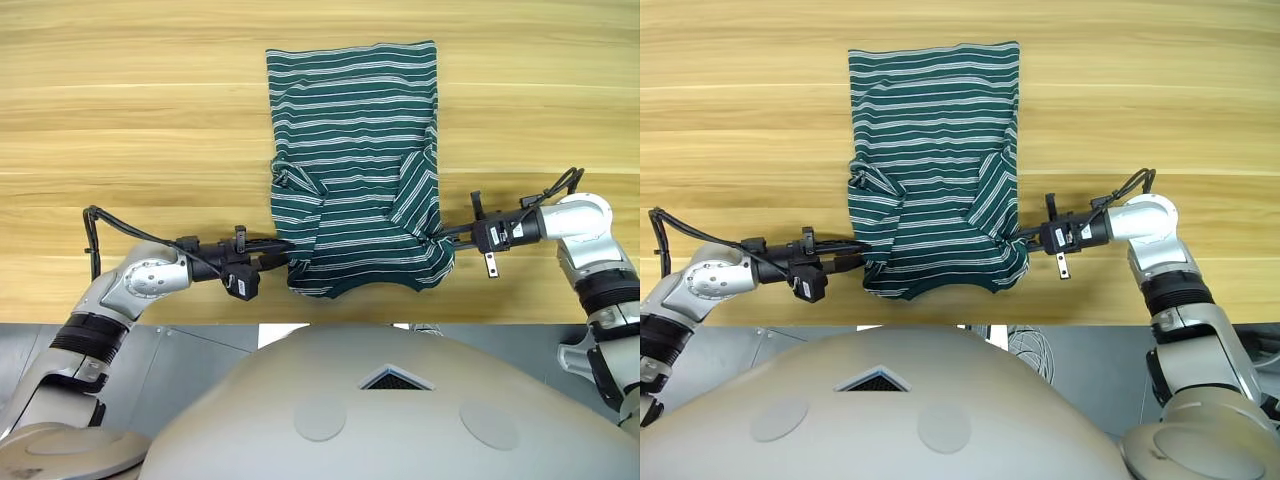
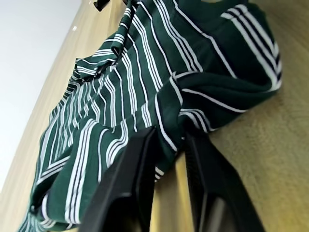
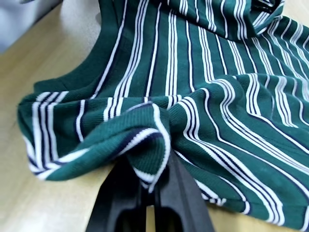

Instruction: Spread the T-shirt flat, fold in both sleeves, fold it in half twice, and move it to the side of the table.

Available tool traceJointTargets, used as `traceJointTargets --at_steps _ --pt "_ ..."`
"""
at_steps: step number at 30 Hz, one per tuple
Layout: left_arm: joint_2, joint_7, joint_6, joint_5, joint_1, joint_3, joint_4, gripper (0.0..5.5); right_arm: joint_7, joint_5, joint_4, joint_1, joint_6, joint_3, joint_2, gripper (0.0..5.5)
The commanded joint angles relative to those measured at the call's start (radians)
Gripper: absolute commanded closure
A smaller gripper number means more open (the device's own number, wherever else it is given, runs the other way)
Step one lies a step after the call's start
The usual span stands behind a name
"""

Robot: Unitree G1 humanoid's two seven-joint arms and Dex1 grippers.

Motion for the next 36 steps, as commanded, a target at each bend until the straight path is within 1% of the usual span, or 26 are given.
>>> traceJointTargets --at_steps 1,5,7,11,15,17,19,22,26,28,30,32,35,36 --pt "-0.024 -0.019 0.045 0.089 -0.006 -0.058 0.107 5.18 0.019 -0.003 -0.012 0.001 0.011 -0.008 0.008 5.5" --pt "-0.017 -0.027 0.026 0.08 -0.021 -0.074 0.123 5.49 0.027 -0.001 -0.015 0.002 0.011 -0.015 0.013 5.5" --pt "-0.004 -0.038 0.016 0.045 -0.021 -0.076 0.123 5.5 0.033 0.004 -0.017 0.002 0.013 -0.018 0.014 5.5" --pt "0.086 -0.098 0.041 -0.197 0.037 -0.062 0.032 5.5 0.097 0.077 -0.056 0.015 0.049 -0.041 -0.019 5.5" --pt "0.238 -0.147 0.113 -0.493 0.182 0.018 -0.167 5.5 0.139 0.237 -0.207 0.074 0.128 -0.059 -0.121 5.5" --pt "0.274 -0.155 0.138 -0.569 0.237 0.064 -0.238 5.5 0.14 0.294 -0.261 0.092 0.156 -0.056 -0.161 5.5" --pt "0.276 -0.178 0.166 -0.611 0.257 0.085 -0.276 5.5 0.14 0.315 -0.28 0.085 0.177 -0.044 -0.18 5.5" --pt "0.23 -0.242 0.227 -0.689 0.21 0.081 -0.297 5.5 0.14 0.306 -0.252 0.005 0.221 0.011 -0.176 5.5" --pt "0.135 -0.374 0.353 -0.767 0.07 0.046 -0.264 5.5 0.14 0.339 -0.209 -0.137 0.29 0.093 -0.173 5.5" --pt "0.089 -0.444 0.437 -0.845 -0.021 0.062 -0.25 5.5 0.14 0.372 -0.178 -0.227 0.327 0.126 -0.174 5.5" --pt "0.043 -0.513 0.572 -0.98 -0.131 0.11 -0.231 5.5 0.14 0.387 -0.116 -0.341 0.358 0.164 -0.161 5.5" --pt "-0.007 -0.574 0.717 -1.083 -0.249 0.156 -0.16 5.5 0.14 0.404 -0.014 -0.485 0.4 0.184 -0.121 5.5" --pt "-0.086 -0.633 0.879 -1.105 -0.417 0.19 0.005 5.5 0.14 0.397 0.178 -0.653 0.445 0.204 -0.057 5.5" --pt "-0.117 -0.649 0.942 -1.113 -0.488 0.207 0.091 5.5 0.14 0.38 0.27 -0.705 0.457 0.207 -0.023 5.5"
